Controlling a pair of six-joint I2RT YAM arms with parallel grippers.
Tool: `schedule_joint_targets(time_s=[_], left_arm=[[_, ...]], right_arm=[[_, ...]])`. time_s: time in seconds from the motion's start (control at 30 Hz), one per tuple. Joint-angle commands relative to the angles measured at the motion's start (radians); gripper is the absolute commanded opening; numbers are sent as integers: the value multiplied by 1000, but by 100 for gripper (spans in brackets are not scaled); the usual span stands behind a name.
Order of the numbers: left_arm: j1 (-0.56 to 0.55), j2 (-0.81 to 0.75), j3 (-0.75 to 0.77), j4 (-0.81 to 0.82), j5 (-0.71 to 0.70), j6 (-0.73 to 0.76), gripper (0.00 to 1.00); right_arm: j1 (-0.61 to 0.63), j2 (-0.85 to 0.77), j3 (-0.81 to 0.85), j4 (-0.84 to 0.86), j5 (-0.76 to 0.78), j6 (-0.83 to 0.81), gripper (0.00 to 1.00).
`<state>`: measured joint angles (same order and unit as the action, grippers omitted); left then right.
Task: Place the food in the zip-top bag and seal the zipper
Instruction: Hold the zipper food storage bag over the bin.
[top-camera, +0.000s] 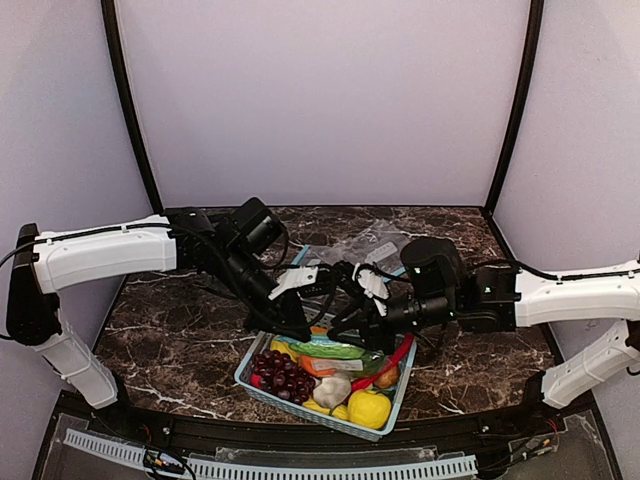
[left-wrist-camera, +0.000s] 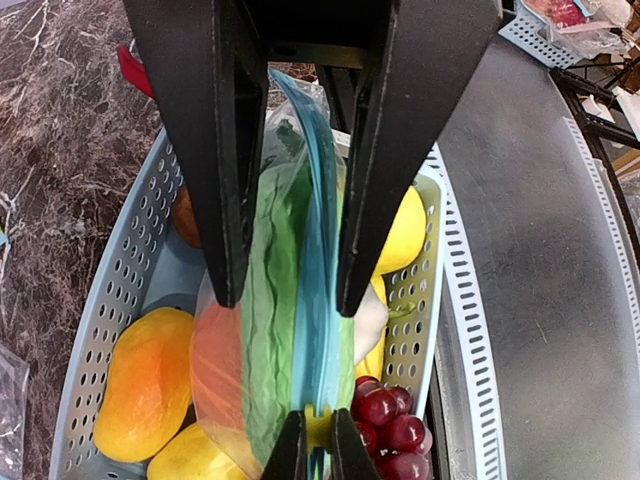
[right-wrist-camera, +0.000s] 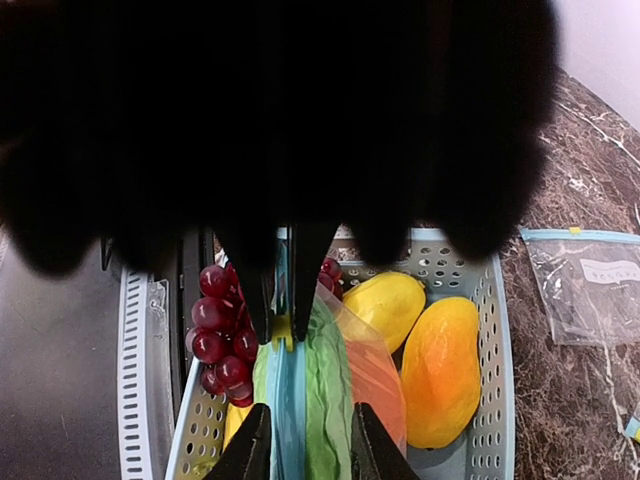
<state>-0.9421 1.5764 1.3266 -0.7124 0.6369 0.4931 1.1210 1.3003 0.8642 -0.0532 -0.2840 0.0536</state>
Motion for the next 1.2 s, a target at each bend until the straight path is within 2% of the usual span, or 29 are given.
schedule_joint_targets(time_s=[0.0,0.3,0.47,0.7,0.77,0.97,1.17], left_arm=[[-10,-3,26,-17,25,-10,1],[-8,-22,-16,70,55,-46,1],[17,-55,-97,169,114,-108,1],[41,-89,-139,248,172,-148,1],[44,-91,-142,249,175,-148,1],[46,-94,-150,240,153,-135,1],[48,-133,-164,173,0,-85,1]], right_arm=[[5,40,25,29,-36,-20,26],[4,54,-2,69,-44,-4,30],[5,21,-53,99,-29,31,39],[4,4,-93,90,-46,59,40],[5,5,-96,88,-44,60,35],[4,9,-83,71,-12,50,0],[5,-44,-94,33,37,27,0]])
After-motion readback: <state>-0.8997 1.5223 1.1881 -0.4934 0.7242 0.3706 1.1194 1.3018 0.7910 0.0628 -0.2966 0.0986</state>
